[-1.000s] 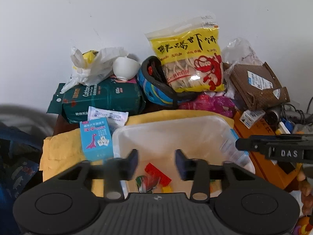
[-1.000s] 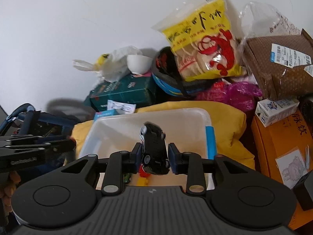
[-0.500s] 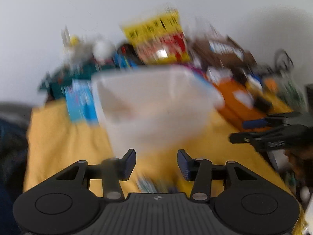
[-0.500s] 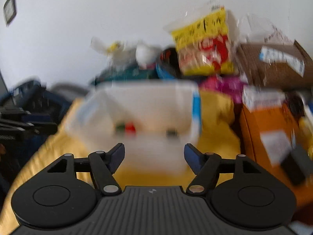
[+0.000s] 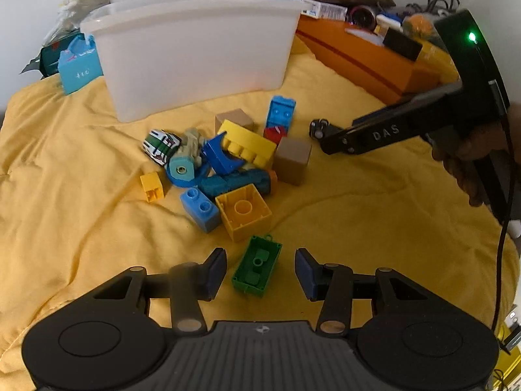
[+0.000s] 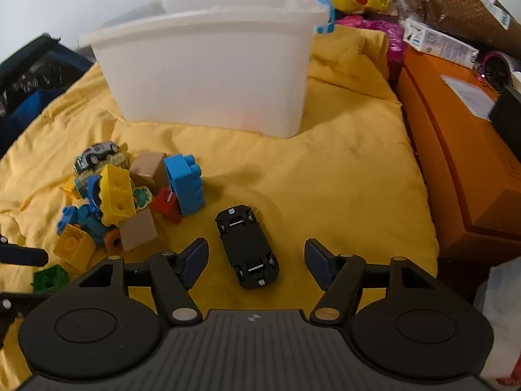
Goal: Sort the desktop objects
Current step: 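Grasp the green brick with the left tool while the right tool grasps a black car, then drop the green brick into the bin with the left tool while the right tool releases the black car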
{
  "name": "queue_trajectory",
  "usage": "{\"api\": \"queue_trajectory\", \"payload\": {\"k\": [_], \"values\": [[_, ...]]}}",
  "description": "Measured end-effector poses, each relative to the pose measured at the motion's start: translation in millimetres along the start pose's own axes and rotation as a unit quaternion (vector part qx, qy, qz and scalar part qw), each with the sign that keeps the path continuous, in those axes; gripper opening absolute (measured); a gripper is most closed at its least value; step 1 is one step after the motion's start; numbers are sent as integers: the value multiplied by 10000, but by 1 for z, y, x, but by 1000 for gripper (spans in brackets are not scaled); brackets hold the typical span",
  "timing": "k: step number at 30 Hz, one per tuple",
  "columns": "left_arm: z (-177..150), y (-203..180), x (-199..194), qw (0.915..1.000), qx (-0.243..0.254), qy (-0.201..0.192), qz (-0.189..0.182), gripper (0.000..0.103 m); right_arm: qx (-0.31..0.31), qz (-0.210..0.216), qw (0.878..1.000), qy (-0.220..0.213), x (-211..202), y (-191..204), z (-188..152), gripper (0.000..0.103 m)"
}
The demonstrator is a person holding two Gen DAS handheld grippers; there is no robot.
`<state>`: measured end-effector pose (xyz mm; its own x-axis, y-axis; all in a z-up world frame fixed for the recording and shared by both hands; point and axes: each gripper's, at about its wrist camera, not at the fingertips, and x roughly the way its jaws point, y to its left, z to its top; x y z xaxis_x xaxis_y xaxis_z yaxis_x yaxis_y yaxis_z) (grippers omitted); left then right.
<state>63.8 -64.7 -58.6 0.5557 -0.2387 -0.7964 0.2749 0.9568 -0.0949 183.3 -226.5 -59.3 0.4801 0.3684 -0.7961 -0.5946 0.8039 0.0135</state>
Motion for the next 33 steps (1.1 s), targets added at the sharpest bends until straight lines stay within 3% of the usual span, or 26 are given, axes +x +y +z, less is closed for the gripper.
{"api": "queue_trajectory", "payload": {"k": [2,4,7,14,20,27,33], "values": [[1,1,3,10000,-4,35,7,37,-95,5,9999,35,4,3,0,61],[0,1,5,10000,12,44,-24,30,-191,66,9997,143,8,4,0,42],[-1,5,-1,10000,5,-47,-51,24,-160,128,9997,146,6,2,-2,34],[2,28,-26,9987,-420,-289,36,24,491,353,9982,-59,-16,-13,-13,34],[33,58,-55,9933,-901,-673,278,24,1365,641,9874,-479,-49,-24,-6,34],[98,89,-83,9878,-982,-1110,486,24,1585,859,9770,-1136,-87,-30,54,34],[159,107,-91,9864,-956,-1202,590,24,1577,962,9726,-1408,-103,-32,114,34]]}}
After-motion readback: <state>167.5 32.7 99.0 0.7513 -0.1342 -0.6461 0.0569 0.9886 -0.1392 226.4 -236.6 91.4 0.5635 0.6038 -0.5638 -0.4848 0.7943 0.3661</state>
